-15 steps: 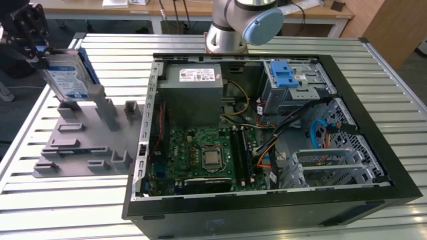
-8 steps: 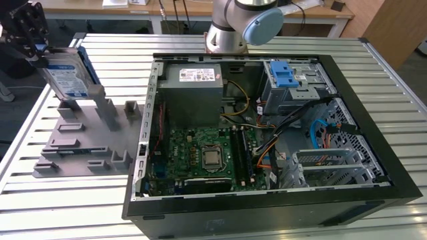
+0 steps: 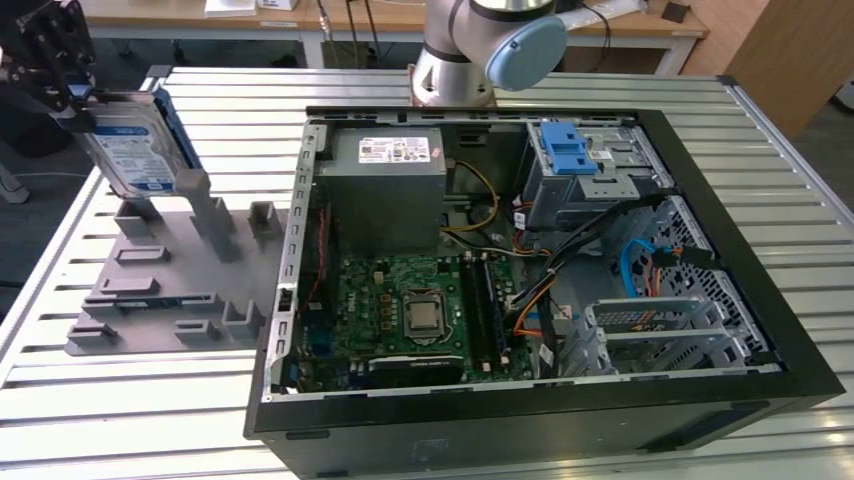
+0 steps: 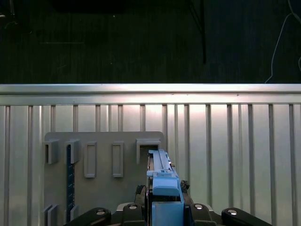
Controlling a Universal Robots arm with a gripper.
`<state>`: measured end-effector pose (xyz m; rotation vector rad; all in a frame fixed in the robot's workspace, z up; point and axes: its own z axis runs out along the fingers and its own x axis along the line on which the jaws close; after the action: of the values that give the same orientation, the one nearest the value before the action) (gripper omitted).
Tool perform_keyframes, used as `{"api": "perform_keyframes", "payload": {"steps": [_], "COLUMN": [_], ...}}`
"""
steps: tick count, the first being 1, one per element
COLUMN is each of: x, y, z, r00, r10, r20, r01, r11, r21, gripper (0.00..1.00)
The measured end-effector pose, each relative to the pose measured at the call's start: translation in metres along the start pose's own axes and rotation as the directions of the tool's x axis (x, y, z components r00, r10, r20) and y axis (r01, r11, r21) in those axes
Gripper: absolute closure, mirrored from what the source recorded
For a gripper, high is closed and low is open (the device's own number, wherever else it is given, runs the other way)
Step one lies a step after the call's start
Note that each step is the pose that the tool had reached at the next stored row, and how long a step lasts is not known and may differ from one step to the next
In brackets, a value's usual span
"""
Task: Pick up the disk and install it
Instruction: 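Pick up the disk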
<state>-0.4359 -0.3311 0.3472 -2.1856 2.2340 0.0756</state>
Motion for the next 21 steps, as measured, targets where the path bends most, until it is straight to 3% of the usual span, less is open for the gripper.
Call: {"api": "perform_keyframes", "payload": {"steps": [21], "x": [-0.0004], "y": [0.0002], "z": [-0.0081], "r00": [0.9999], "r10": [0.0], "r20": [0.0149], "r01": [0.0], "r11": [1.0], "r21": [-0.0003], "gripper": [0.64]}}
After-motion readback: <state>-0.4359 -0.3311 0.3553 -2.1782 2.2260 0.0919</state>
